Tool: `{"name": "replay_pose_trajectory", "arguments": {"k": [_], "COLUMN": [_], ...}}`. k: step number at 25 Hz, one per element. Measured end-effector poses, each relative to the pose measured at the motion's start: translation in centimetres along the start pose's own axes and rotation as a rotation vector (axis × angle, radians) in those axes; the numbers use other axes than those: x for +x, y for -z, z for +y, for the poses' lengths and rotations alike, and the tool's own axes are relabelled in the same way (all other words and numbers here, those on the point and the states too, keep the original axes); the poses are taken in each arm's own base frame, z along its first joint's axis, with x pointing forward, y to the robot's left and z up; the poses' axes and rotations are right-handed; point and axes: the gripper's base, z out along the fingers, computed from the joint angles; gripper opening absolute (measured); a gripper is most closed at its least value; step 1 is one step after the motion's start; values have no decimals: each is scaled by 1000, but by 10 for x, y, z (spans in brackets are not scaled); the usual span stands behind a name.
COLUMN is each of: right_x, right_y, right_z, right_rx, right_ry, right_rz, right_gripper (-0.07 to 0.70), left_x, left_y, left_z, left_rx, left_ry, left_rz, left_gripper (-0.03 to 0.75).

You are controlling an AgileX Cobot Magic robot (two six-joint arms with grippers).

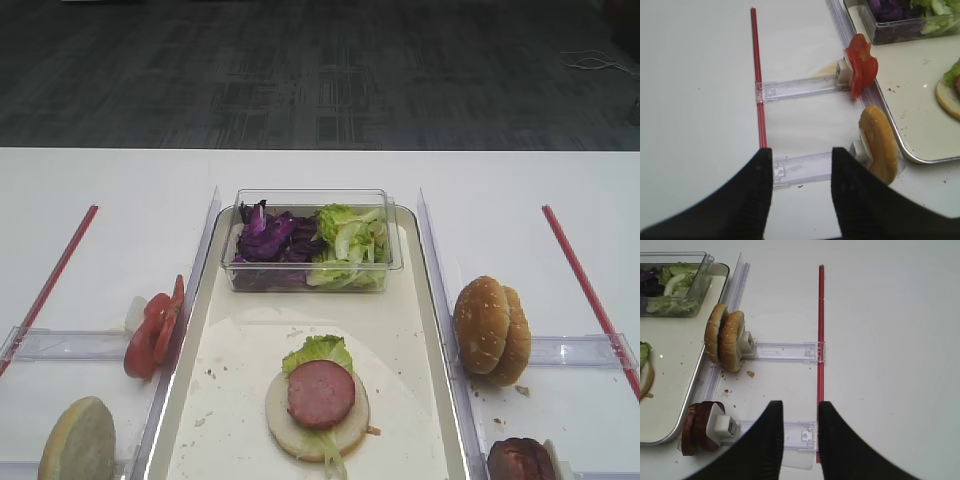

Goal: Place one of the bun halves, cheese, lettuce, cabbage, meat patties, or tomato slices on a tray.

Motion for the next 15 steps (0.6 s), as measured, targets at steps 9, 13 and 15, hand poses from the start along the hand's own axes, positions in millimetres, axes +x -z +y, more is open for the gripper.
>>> {"name": "replay_pose_trajectory", "arguments": {"k": [9, 13, 15], "right_x": [0, 0, 0], "right_y": [0, 0, 0], "right_z": [0, 0, 0], "right_rx": [0, 0, 0], "right_ry": [0, 0, 0], "right_rz": [0, 0, 0], "right_gripper": [202, 202, 194], "left_x": [0, 0, 0], "left_y": [0, 0, 0], "left_z": [0, 0, 0], "left_rx": [0, 0, 0], "left_ry": [0, 0, 0], "left_rz": [0, 0, 0], "left_gripper": [270, 270, 270]}}
